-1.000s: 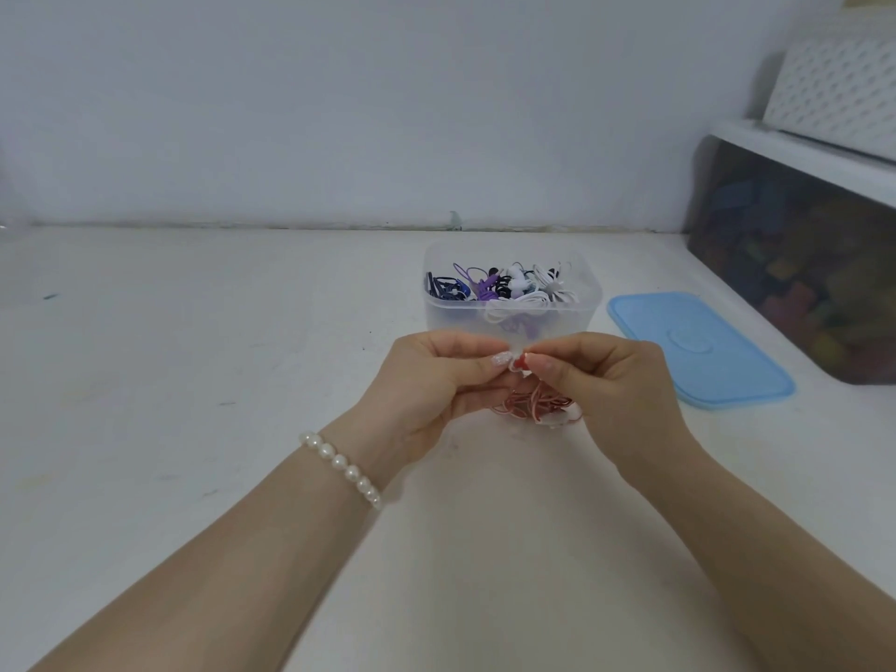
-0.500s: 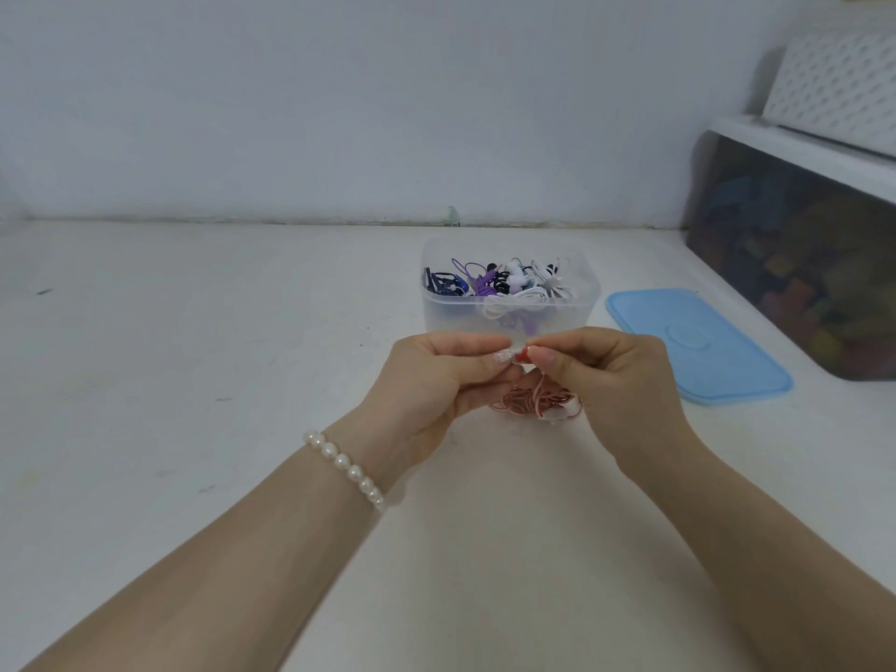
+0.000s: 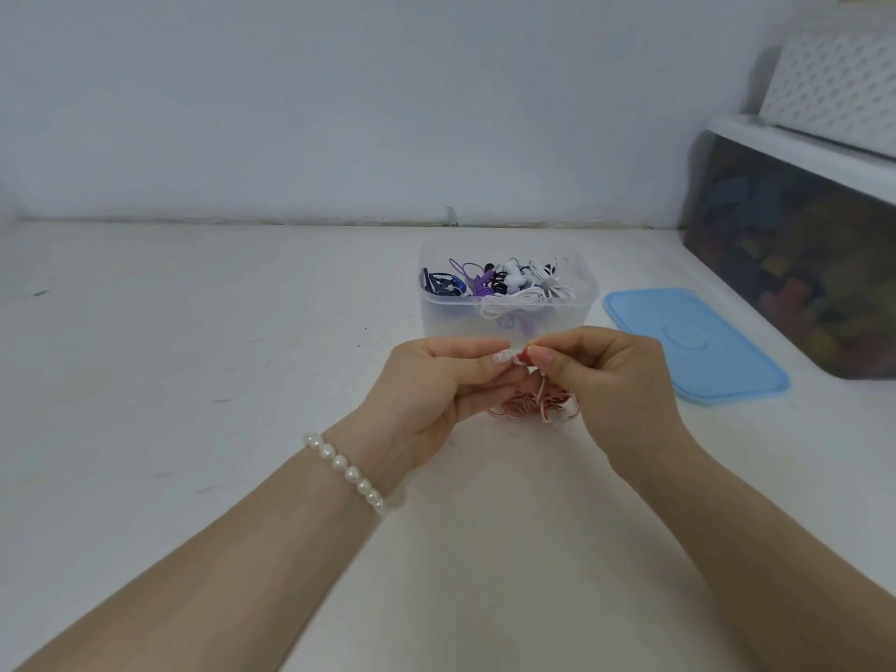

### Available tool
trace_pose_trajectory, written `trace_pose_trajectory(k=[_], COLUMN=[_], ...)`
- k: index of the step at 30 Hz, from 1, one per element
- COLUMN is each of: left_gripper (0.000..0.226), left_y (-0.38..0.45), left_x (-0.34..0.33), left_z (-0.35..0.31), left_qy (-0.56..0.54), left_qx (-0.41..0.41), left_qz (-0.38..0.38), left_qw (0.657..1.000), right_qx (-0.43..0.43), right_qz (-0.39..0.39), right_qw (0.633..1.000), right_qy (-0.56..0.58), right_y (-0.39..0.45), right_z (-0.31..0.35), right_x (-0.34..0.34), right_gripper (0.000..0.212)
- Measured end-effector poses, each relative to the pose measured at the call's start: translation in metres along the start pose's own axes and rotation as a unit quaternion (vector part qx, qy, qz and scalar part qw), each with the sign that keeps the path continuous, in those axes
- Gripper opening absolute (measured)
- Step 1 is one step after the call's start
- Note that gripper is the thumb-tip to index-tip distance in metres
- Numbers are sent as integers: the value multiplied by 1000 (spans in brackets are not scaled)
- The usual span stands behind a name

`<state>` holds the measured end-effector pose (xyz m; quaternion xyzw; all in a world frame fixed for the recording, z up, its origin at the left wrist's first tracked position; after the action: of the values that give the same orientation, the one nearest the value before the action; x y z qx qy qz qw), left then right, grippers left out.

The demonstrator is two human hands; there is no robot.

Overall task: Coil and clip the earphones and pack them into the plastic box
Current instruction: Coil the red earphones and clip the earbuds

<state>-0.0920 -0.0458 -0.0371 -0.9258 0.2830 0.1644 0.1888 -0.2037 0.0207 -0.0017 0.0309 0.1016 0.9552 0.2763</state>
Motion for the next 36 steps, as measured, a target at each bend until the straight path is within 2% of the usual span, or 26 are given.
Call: trace_pose_trajectory(k=[7,19,29,36], left_gripper=[11,11,15,20], left_y=[0,-2,-7,-10], left_x=[-1,-4,-7,-14], left_z=[3,3,-3,-2], left_qy=[-1,-33,-23,-32], left_qx=[6,2,-62,-66], left_qz=[-7,-17,-36,-19], left_qw=[1000,999,997,997], right_qx=[-7,36,88,112], right_qz=[-7,-67,-108,-132], right_qw=[1000,993,980,974], right_qy=[-5,-89,-145,-147], right_y=[1,0,-4,-4], right_z=[-1,2,8,9], right_x=[-1,5,7,11], right_gripper=[10,24,31,18])
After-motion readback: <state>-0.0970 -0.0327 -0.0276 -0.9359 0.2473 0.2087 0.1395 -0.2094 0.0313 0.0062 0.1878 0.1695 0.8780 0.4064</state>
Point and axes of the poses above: each hand's wrist, its own y-axis towards the middle knuckle, its own x-axis out of the back of the hand, z = x × y, the point moved 8 cm from there along y, towards the middle knuckle, and after that the axes turned 2 degrees about -z, right-handed, at the moved point
